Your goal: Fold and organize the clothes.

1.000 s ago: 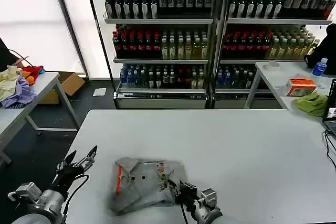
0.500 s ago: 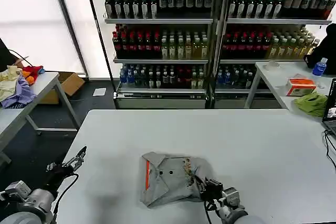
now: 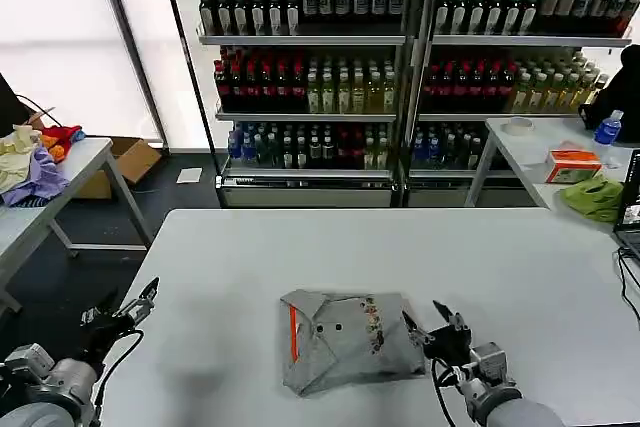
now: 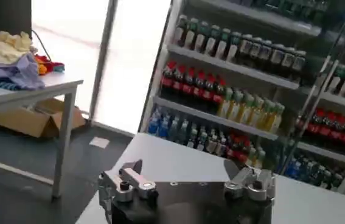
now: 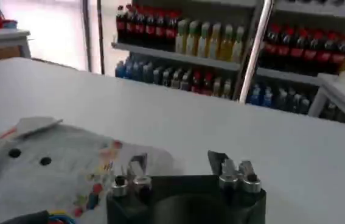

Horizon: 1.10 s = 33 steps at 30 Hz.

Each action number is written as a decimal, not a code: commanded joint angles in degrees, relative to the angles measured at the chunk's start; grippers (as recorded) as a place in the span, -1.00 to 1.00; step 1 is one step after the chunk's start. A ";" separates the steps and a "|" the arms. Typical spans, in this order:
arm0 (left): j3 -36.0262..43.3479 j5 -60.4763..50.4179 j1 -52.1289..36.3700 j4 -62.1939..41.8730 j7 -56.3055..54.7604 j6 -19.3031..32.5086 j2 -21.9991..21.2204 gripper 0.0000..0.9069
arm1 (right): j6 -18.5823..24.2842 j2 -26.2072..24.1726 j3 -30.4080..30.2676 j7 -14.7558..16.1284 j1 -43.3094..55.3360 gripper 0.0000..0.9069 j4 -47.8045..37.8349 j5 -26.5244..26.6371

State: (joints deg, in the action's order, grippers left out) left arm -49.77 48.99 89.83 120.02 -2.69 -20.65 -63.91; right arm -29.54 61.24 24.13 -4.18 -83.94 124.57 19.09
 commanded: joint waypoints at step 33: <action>-0.64 -1.61 0.87 1.94 0.32 0.61 -1.76 1.00 | 18.39 7.35 3.13 -2.77 1.44 1.00 5.33 1.69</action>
State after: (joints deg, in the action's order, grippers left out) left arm -50.05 47.40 90.69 121.55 -2.54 -20.01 -65.42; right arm -12.52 71.75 12.07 -11.19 -82.28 116.43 16.29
